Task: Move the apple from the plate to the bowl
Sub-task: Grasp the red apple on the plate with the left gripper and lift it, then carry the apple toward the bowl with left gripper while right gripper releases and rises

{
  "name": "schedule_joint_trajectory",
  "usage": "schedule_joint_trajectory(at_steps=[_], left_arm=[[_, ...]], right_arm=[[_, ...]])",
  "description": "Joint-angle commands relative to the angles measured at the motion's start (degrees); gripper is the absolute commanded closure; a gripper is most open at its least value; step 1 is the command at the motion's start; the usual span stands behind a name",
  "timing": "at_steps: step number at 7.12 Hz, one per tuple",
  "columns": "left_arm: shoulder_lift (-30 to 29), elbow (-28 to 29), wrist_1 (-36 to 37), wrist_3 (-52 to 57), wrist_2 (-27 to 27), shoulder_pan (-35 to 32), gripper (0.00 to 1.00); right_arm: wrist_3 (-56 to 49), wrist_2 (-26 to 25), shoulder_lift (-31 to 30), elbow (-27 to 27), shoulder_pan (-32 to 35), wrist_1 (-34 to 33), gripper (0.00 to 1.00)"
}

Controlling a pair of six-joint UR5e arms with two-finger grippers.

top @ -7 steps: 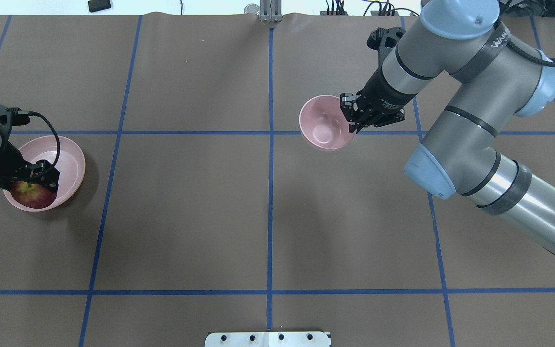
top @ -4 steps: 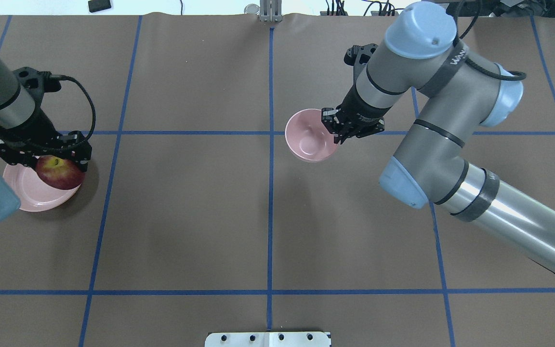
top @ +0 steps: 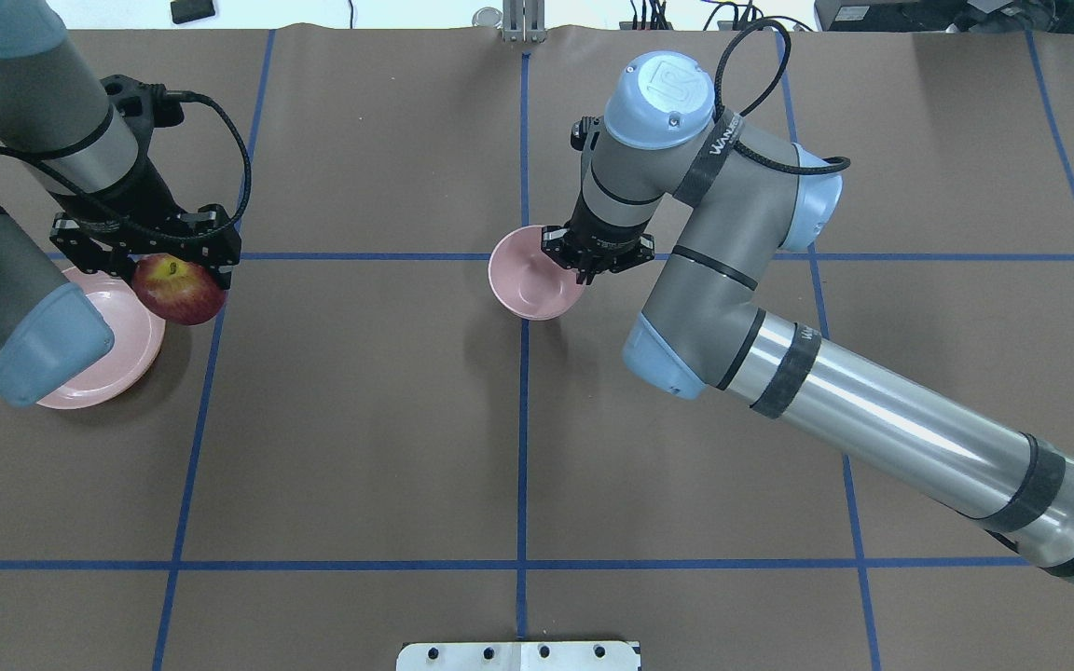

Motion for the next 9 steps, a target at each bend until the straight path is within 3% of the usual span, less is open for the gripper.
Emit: schedule_joint_trajectory(at_steps=[1,2,4,5,6,7,9], left_arm=[[-2.4,0.99,-0.09,-3.36,0.0,0.08,1.0],[-3.02,1.95,-0.35,-4.15,0.0,0.25,1.0],[-6.7,4.77,-0.88,-7.75,0.0,2.0,1.0],[-9.76,6.95,-1.57,-9.5,0.0,2.8,1.0],[-12.66,9.58,-3.58,-11.35,0.0,4.11,1.0],[-14.17,12.22,-9.26,-14.41,0.08,5.6,1.0],[-22.75,21.43,-14.06,-18.64,0.08,7.8,1.0]], right_arm=[[0.53,0.01,0.75,-2.62,-0.48,2.35,1.0],[1.41,0.1,0.84,-2.71,-0.48,2.53,0.01],[2.12,0.45,1.19,-2.01,0.04,2.79,0.0],[2.12,2.98,1.46,-1.13,2.57,2.27,0.0],[1.68,10.31,1.02,-0.69,6.34,1.92,0.0],[0.98,14.3,-0.55,0.62,9.6,0.26,0.0],[-5.74,14.61,-7.56,6.58,13.13,-5.35,0.0]])
